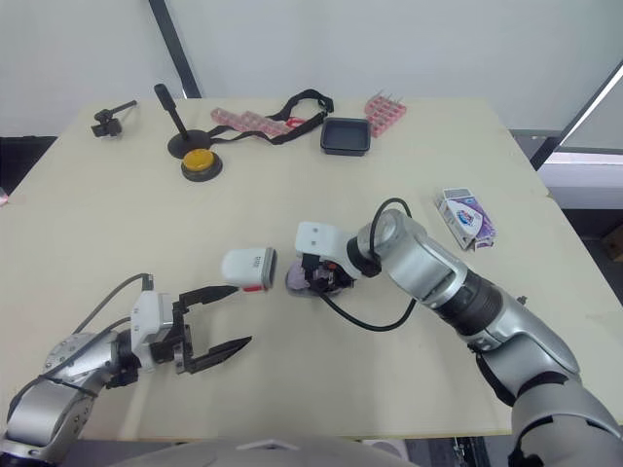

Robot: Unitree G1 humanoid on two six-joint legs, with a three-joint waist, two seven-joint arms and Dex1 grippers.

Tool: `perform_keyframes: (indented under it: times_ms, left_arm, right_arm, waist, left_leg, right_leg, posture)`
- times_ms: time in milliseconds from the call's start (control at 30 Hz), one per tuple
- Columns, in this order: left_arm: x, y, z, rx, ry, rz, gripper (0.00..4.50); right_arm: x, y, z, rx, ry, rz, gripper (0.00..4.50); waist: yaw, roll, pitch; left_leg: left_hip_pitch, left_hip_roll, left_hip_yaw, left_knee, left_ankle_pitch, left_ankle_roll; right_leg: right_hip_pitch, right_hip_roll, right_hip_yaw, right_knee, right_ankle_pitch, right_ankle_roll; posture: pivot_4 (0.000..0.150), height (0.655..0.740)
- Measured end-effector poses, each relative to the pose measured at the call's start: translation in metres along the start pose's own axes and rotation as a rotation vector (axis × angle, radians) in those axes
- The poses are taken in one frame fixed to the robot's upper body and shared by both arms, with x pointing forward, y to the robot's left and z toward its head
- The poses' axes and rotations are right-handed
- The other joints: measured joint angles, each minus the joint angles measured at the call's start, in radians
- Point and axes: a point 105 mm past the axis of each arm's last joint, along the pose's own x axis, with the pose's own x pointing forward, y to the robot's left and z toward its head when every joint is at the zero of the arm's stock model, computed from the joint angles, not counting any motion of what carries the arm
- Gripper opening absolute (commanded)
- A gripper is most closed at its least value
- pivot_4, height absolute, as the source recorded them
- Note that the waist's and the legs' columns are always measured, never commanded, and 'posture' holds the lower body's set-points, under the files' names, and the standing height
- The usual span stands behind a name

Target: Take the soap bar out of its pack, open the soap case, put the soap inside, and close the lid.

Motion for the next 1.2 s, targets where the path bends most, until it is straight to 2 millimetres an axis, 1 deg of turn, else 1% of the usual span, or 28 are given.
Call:
perform_keyframes:
  times_ms: [100, 167, 233, 333, 367, 567, 700, 767, 833, 967, 1033, 1133, 1200]
  left_arm:
    - [0.000, 0.000, 0.000, 0.000, 0.000, 0.000, 4.50]
    - [0.000, -0.001, 0.000, -0.001, 0.000, 0.000, 4.50]
    - [0.000, 0.000, 0.000, 0.000, 0.000, 0.002, 4.50]
    - [0.000, 0.000, 0.001, 0.001, -0.003, 0.005, 4.50]
    - [0.001, 0.000, 0.001, 0.001, -0.004, 0.006, 4.50]
    - [0.002, 0.000, 0.000, -0.001, -0.005, 0.003, 4.50]
    - [0.003, 0.005, 0.002, 0.016, -0.010, 0.004, 4.50]
    - [0.004, 0.015, 0.003, 0.043, -0.007, 0.012, 4.50]
    - [0.005, 0.026, 0.005, 0.077, -0.005, 0.022, 4.50]
    - [0.002, 0.059, 0.007, 0.135, 0.019, 0.053, 4.50]
    - [0.002, 0.071, 0.010, 0.166, 0.042, 0.027, 4.50]
    - [0.004, 0.081, 0.013, 0.202, 0.078, -0.046, 4.50]
    - [0.009, 0.085, 0.012, 0.209, 0.099, -0.103, 4.50]
  right_arm:
    - [0.000, 0.000, 0.000, 0.002, -0.002, 0.002, 1.74]
    - [0.001, 0.001, 0.000, 0.008, -0.002, 0.007, 2.78]
    - [0.001, 0.002, 0.000, 0.013, -0.004, 0.014, 3.38]
    - [0.001, 0.003, 0.000, 0.017, -0.009, 0.024, 4.40]
    - [0.001, 0.003, 0.000, 0.018, -0.009, 0.027, 4.46]
    - [-0.004, 0.001, -0.002, 0.020, -0.007, 0.015, 4.46]
    - [-0.018, -0.002, 0.006, 0.044, -0.123, -0.009, 4.46]
    - [-0.029, 0.002, 0.010, 0.049, -0.226, 0.000, 4.46]
    - [-0.038, 0.007, 0.009, 0.050, -0.311, 0.016, 4.46]
    - [-0.053, 0.021, -0.007, 0.044, -0.422, 0.038, 4.46]
    - [-0.059, 0.027, -0.015, 0.037, -0.458, 0.024, 4.46]
    - [-0.063, 0.037, -0.028, 0.032, -0.482, 0.023, 4.46]
    - [-0.065, 0.046, -0.035, 0.024, -0.502, 0.024, 4.46]
  waist:
    - [0.001, 0.000, 0.000]
    - [0.001, 0.000, 0.000]
    - [0.001, 0.000, 0.000]
    - [0.001, 0.000, 0.000]
    - [0.001, 0.000, 0.000]
    - [0.001, 0.000, 0.000]
    - [0.007, 0.000, 0.000]
    - [0.014, -0.001, 0.000]
    - [0.022, -0.001, -0.001]
    - [0.025, -0.003, -0.002]
    - [0.023, -0.003, -0.002]
    - [0.019, -0.003, -0.003]
    - [0.022, -0.004, -0.003]
  left_leg:
    - [0.000, 0.000, 0.000, 0.000, 0.000, 0.000]
    - [0.000, 0.000, 0.000, 0.000, 0.000, 0.000]
    - [0.000, 0.000, 0.000, 0.000, 0.000, 0.000]
    - [0.000, 0.000, 0.000, 0.000, 0.000, 0.000]
    - [0.000, 0.000, 0.000, 0.000, 0.000, 0.000]
    - [0.000, 0.000, 0.000, 0.000, 0.000, 0.000]
    - [0.000, 0.000, 0.000, 0.000, 0.000, 0.000]
    - [0.001, 0.000, 0.000, 0.000, 0.000, 0.000]
    - [0.001, 0.000, 0.000, 0.001, 0.000, 0.000]
    - [0.001, 0.000, 0.000, 0.001, -0.001, 0.002]
    - [0.001, 0.000, 0.000, 0.001, -0.001, 0.002]
    - [0.000, 0.000, 0.000, 0.001, -0.001, 0.003]
    - [0.000, 0.000, 0.000, 0.001, -0.002, 0.004]
  right_leg:
    - [0.000, 0.000, 0.000, 0.000, 0.000, 0.000]
    - [0.000, 0.000, 0.000, 0.000, 0.000, 0.000]
    - [0.000, 0.000, 0.000, 0.000, 0.000, 0.000]
    - [0.000, 0.000, 0.000, 0.000, 0.000, 0.000]
    - [0.000, 0.000, 0.000, 0.000, 0.000, 0.000]
    - [0.000, 0.000, 0.000, 0.000, 0.000, 0.000]
    - [0.000, 0.000, 0.001, 0.000, 0.000, 0.000]
    - [0.000, 0.000, 0.001, 0.001, 0.000, 0.000]
    - [0.000, 0.000, 0.001, 0.001, 0.000, 0.000]
    - [0.000, 0.000, 0.001, 0.002, 0.000, 0.000]
    - [0.000, 0.000, 0.001, 0.002, 0.000, 0.000]
    - [0.000, 0.000, 0.001, 0.002, 0.000, -0.001]
    - [0.000, -0.001, 0.001, 0.002, -0.001, -0.002]
  posture:
    - [0.150, 0.7291]
    - [0.150, 0.7291]
    - [0.150, 0.7291]
    - [0.150, 0.7291]
    - [0.150, 0.7291]
    - [0.150, 0.7291]
    - [0.150, 0.7291]
    - [0.150, 0.7291]
    - [0.150, 0.7291]
    - [0.150, 0.7291]
    - [0.150, 0.7291]
    - [0.150, 0.7291]
    - [0.150, 0.7291]
